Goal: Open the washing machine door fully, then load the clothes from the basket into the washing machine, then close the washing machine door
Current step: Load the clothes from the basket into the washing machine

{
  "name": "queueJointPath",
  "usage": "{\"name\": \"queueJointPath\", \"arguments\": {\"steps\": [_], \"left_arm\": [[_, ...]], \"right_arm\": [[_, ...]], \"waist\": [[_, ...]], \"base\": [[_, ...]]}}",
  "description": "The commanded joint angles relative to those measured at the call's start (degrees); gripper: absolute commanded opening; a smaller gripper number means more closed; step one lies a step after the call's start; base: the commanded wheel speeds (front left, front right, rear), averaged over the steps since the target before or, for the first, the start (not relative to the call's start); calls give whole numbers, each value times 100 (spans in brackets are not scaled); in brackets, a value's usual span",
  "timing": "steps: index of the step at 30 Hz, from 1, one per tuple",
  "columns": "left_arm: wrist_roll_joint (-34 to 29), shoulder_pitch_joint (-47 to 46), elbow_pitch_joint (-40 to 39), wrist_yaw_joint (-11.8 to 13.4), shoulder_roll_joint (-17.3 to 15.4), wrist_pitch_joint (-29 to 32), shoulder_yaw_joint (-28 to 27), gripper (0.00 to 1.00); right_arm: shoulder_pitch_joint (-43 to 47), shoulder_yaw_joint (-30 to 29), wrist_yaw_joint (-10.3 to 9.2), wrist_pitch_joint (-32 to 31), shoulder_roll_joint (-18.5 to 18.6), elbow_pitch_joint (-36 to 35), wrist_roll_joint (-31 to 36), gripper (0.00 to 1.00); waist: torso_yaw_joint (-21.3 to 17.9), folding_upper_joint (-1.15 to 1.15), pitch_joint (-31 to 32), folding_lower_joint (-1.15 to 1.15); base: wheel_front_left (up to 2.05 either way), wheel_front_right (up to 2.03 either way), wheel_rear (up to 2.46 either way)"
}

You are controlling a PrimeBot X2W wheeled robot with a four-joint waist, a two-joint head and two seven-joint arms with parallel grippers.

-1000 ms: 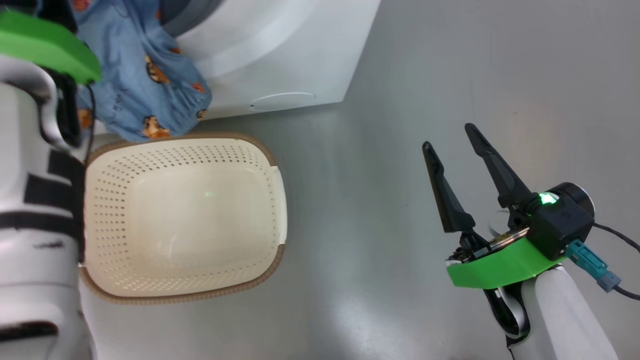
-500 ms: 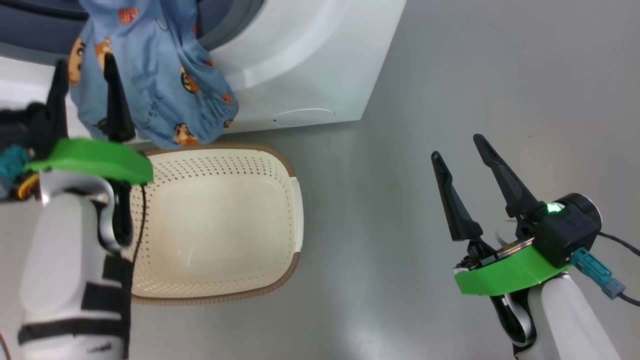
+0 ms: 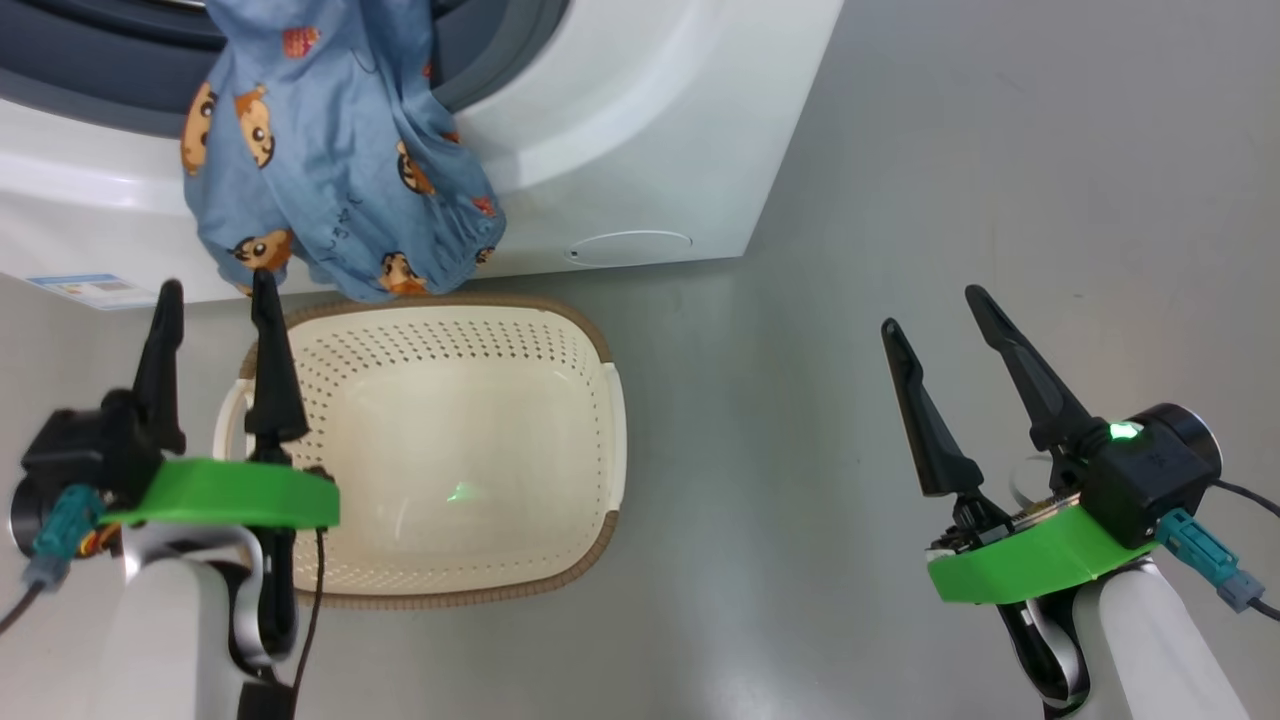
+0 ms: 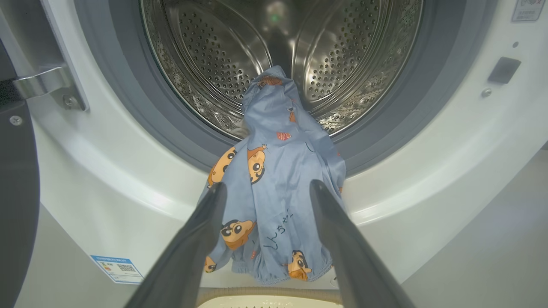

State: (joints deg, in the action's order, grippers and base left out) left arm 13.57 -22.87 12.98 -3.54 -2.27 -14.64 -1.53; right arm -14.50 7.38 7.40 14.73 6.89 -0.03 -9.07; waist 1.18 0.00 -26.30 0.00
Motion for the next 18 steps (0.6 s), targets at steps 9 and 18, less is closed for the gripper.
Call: {"name": "queueJointPath", "arguments": {"steps": [9, 18], "left_arm": [[-47, 746, -715, 80, -72, -36, -291, 100], [24, 1290, -1105, 129, -63, -36, -414, 100]], "right_arm": [[173, 90, 9, 27, 21, -143, 34, 100], [284, 35, 9, 27, 18, -150, 27, 100]], "waist": [[93, 0, 121, 0], [114, 0, 207, 0]], "base": [[0, 0, 0], [0, 0, 0]]}}
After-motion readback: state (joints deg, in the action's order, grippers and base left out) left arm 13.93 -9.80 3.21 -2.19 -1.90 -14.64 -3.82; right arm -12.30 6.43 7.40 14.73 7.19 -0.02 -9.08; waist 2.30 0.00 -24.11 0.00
